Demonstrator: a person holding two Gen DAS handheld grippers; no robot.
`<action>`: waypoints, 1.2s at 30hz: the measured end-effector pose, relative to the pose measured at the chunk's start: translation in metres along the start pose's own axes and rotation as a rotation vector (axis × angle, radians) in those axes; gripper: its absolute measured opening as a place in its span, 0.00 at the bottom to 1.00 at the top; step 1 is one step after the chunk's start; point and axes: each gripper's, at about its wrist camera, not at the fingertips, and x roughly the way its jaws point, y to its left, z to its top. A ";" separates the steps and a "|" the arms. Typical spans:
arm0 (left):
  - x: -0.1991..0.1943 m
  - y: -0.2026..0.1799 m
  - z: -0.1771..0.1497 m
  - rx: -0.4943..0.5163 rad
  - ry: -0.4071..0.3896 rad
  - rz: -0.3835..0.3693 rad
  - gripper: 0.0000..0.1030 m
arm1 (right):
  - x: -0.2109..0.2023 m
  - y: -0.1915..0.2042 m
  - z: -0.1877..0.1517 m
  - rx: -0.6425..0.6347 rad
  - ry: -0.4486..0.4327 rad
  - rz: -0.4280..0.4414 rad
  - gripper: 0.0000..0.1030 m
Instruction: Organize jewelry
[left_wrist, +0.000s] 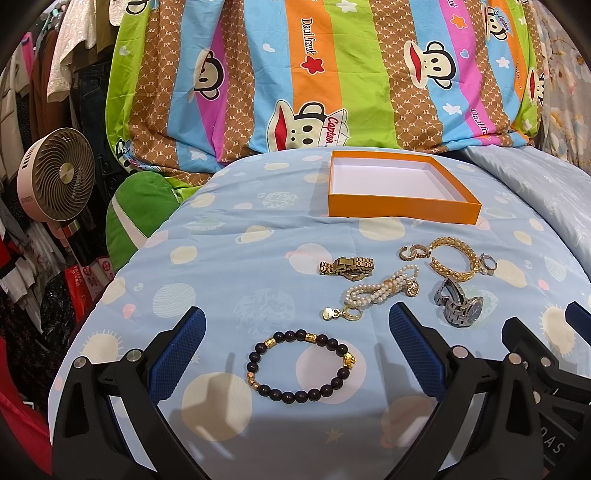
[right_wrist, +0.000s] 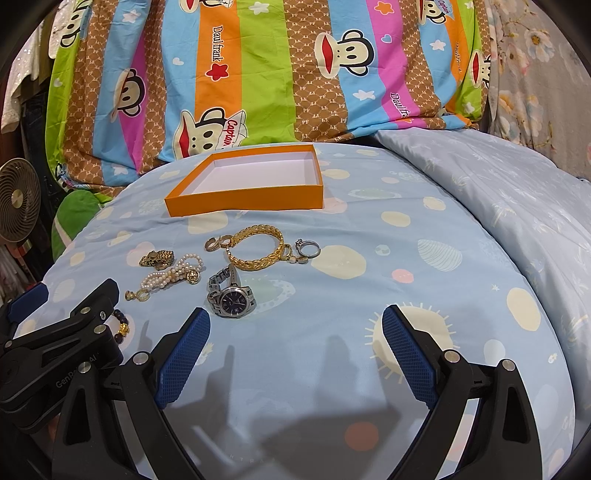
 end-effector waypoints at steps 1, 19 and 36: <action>0.000 0.000 0.000 0.000 0.001 -0.001 0.94 | 0.000 0.000 0.000 0.000 0.000 0.000 0.90; 0.000 0.000 -0.001 -0.001 0.001 -0.001 0.94 | 0.002 0.007 -0.003 0.003 0.016 0.011 0.90; -0.001 -0.008 -0.003 -0.005 0.007 -0.014 0.94 | 0.003 0.005 -0.002 0.008 0.022 0.012 0.90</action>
